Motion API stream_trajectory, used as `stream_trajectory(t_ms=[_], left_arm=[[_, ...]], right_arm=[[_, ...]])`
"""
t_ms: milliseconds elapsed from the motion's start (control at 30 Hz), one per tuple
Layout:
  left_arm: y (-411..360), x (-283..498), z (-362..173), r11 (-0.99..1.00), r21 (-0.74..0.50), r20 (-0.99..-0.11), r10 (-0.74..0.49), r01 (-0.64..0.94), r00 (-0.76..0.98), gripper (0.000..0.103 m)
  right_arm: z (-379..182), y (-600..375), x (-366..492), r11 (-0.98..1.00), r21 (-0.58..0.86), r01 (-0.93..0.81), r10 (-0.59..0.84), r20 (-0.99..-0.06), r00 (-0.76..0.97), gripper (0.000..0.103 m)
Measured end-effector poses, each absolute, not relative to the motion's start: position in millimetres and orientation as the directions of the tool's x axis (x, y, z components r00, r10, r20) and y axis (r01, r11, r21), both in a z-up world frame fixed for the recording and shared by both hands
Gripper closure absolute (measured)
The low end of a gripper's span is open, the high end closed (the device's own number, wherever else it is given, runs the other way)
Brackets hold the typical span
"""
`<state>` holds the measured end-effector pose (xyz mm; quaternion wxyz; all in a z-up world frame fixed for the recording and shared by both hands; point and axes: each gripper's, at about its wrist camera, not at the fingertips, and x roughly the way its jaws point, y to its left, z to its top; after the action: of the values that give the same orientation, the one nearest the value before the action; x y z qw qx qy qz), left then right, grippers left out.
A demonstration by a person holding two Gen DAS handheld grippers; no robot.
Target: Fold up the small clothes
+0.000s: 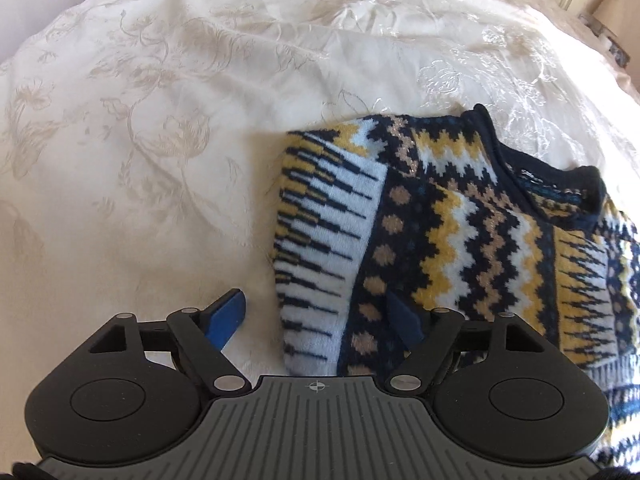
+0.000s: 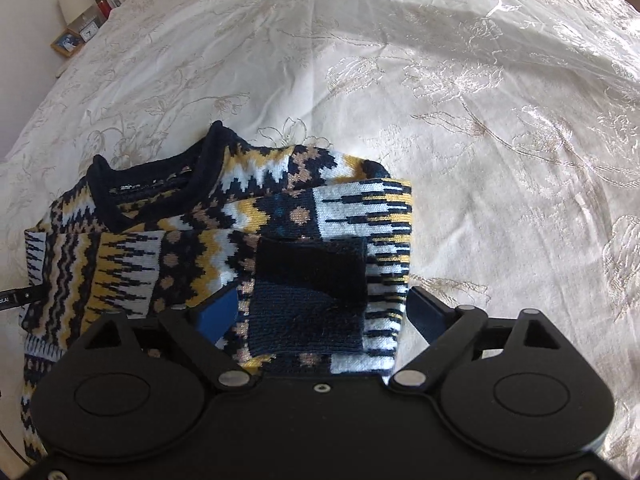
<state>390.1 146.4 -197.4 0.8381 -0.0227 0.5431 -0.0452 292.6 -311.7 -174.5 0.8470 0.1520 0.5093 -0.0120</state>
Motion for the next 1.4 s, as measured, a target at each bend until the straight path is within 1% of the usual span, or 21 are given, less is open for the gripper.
stream_trajectory(t_ms=[133, 200, 467, 733, 967, 1200, 1400], left_arm=[[153.5, 354.4, -183.8, 0.993, -0.083, -0.898, -0.11, 0.081, 0.427, 0.024], [158.2, 333.9, -178.9, 0.992, -0.095, -0.897, -0.124, 0.088, 0.425, 0.024], [177.9, 252.5, -178.0, 0.979, -0.161, -0.903, -0.196, 0.121, 0.383, 0.024], [183.9, 183.8, -183.9, 0.953, -0.149, -0.912, -0.236, 0.264, 0.336, 0.024], [184.1, 136.8, -188.1, 0.957, -0.182, -0.907, -0.252, 0.225, 0.337, 0.024], [168.2, 97.0, -193.7, 0.965, -0.168, -0.908, -0.231, 0.2, 0.349, 0.024], [154.5, 77.1, -199.9, 0.972, -0.143, -0.909, -0.204, 0.187, 0.362, 0.024]], right_arm=[[-163.0, -309.5, 264.2, 0.948, 0.259, 0.183, 0.14, -0.859, 0.492, 0.006], [-158.3, -306.5, 246.6, 0.947, 0.263, 0.186, 0.142, -0.86, 0.491, 0.001], [-156.9, -287.2, 169.7, 0.922, 0.284, 0.265, 0.137, -0.876, 0.463, 0.001], [-172.3, -254.5, 100.4, 0.904, 0.302, 0.304, 0.156, -0.892, 0.425, 0.001], [-180.1, -235.7, 61.9, 0.908, 0.33, 0.259, 0.211, -0.892, 0.4, 0.001], [-185.4, -220.9, 34.8, 0.921, 0.357, 0.157, 0.269, -0.872, 0.408, 0.001], [-186.3, -222.4, 6.9, 0.917, 0.381, 0.116, 0.301, -0.853, 0.426, 0.001]])
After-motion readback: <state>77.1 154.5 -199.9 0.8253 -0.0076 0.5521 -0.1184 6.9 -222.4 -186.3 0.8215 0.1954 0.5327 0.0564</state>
